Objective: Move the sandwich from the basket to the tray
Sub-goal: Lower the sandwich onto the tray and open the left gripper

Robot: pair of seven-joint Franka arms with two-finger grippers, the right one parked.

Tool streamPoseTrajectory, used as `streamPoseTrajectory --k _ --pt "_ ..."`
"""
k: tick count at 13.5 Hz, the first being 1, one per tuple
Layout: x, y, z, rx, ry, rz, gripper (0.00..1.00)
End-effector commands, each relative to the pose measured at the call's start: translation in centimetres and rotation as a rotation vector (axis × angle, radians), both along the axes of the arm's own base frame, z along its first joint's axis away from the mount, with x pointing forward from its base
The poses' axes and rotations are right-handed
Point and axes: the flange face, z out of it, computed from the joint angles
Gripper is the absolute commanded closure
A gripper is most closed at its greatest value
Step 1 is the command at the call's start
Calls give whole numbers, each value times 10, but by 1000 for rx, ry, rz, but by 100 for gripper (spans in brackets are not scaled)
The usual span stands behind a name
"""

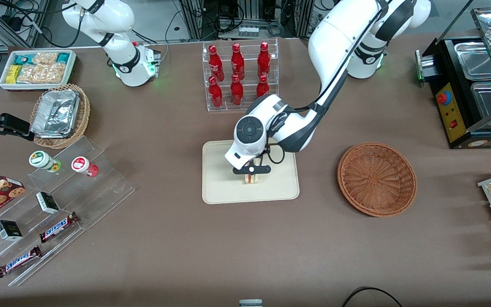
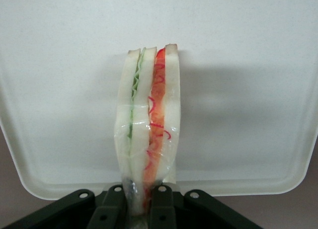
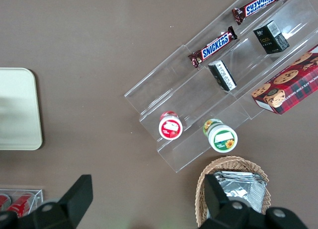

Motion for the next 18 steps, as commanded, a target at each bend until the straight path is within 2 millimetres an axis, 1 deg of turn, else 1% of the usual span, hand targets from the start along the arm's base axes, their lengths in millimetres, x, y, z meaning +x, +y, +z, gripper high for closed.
streamPoseTrajectory --k 1,3,5,6,12,15,17,18 --pt "1 -8 -2 -1 -7 -1 88" --pt "-2 -12 -7 25 -23 -4 88" --pt "-1 -10 -13 54 -41 15 88" --pt "0 -11 -10 49 -45 16 88" --pt "2 -12 -11 48 -50 43 88" --pt "3 -13 -15 46 -56 69 88" --pt "3 -13 -16 47 -55 69 86" --pt "3 -13 -17 46 -55 69 82"
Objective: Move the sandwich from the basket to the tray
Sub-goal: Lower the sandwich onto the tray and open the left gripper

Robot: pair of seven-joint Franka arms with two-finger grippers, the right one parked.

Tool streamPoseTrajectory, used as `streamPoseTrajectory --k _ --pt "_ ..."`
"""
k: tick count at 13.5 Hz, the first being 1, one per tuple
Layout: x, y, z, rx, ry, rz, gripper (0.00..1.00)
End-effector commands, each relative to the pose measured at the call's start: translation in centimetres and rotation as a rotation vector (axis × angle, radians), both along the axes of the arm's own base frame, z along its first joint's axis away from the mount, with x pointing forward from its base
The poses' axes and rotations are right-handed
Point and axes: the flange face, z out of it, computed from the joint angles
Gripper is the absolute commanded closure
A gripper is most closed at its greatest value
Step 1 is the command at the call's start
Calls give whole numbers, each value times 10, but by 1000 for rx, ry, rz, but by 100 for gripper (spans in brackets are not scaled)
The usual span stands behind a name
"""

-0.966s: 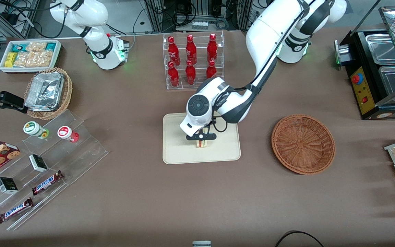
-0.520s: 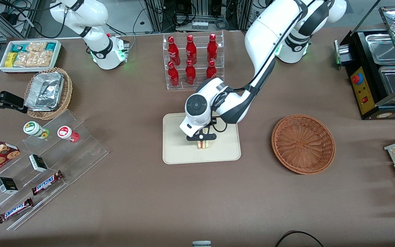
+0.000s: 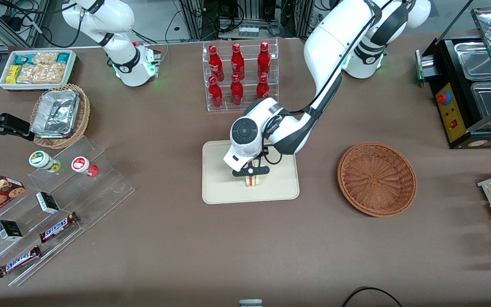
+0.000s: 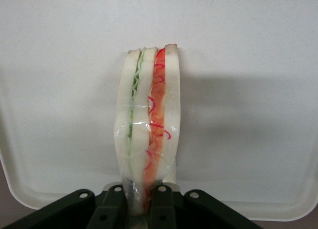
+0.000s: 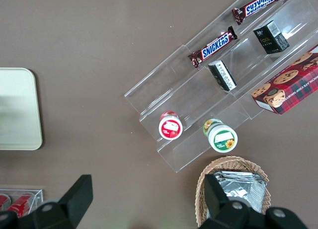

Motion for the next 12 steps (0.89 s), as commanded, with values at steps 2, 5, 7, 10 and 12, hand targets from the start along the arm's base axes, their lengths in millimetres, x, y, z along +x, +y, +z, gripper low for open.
streamPoseTrajectory --k 2,5,7,10,12 --pt "2 -7 -6 12 -17 13 64" --pt "3 -6 -7 20 -26 0 0" --pt "3 -6 -6 22 -31 -4 0" --pt "3 -6 1 22 -33 -5 0" --pt "3 -5 20 20 -38 0 0"
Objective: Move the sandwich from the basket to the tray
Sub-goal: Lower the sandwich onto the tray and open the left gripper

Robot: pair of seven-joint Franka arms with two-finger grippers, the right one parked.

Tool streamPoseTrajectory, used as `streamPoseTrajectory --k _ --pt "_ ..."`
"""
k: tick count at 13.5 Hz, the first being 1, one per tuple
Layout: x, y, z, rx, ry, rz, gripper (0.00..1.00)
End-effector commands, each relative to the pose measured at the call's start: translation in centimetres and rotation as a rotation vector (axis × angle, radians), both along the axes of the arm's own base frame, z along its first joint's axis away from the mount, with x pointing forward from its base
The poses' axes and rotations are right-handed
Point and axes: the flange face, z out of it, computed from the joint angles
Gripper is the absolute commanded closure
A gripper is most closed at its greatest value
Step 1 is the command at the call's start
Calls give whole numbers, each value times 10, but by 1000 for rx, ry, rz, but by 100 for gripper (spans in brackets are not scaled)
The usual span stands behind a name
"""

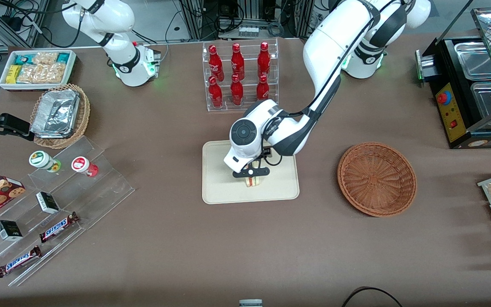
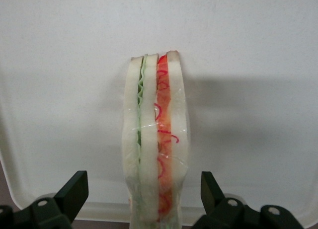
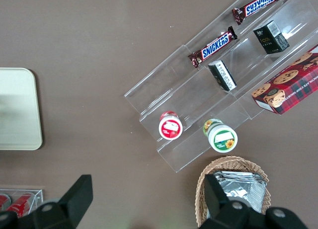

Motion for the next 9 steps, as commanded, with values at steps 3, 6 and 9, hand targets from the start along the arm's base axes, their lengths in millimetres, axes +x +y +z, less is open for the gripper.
streamPoseTrajectory --k 3,6,9 --pt "-1 -2 57 13 -15 13 0" --pt "-4 3 104 14 -23 4 0" --pt "-8 12 150 2 -19 8 0"
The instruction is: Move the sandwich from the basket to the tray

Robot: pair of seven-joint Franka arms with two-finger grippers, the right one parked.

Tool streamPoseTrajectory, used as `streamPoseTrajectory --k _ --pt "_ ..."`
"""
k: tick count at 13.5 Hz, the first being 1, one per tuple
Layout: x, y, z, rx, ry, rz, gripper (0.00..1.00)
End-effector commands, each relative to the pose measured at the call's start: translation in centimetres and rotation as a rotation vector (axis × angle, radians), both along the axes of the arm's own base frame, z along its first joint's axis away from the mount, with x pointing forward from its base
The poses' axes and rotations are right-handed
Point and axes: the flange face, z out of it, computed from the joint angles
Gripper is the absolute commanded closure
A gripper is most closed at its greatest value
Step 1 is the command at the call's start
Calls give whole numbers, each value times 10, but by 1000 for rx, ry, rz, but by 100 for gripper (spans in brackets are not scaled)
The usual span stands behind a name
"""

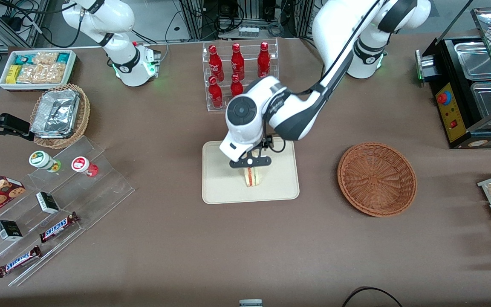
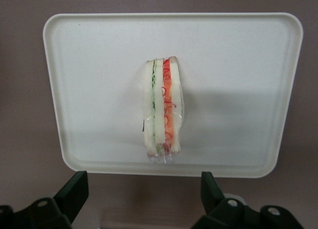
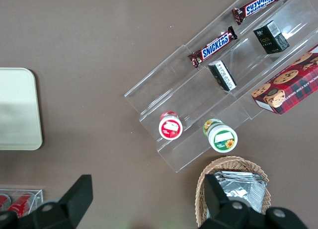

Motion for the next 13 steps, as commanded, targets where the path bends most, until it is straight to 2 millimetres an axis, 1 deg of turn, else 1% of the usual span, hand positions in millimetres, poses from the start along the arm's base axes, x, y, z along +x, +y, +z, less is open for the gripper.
streamPoseTrajectory --k 1,2,3,6,8,10,12,13 --pt "1 18 39 -3 4 -5 0" --pt "9 31 51 -15 5 -57 0" --pt "16 43 57 -21 15 -98 0" --pt "39 92 84 -51 61 -165 0" --pt "46 119 101 -37 75 -228 0" --pt "43 143 121 38 56 -267 0" --pt "50 187 128 74 66 -239 0" --pt "49 202 131 73 60 -239 0"
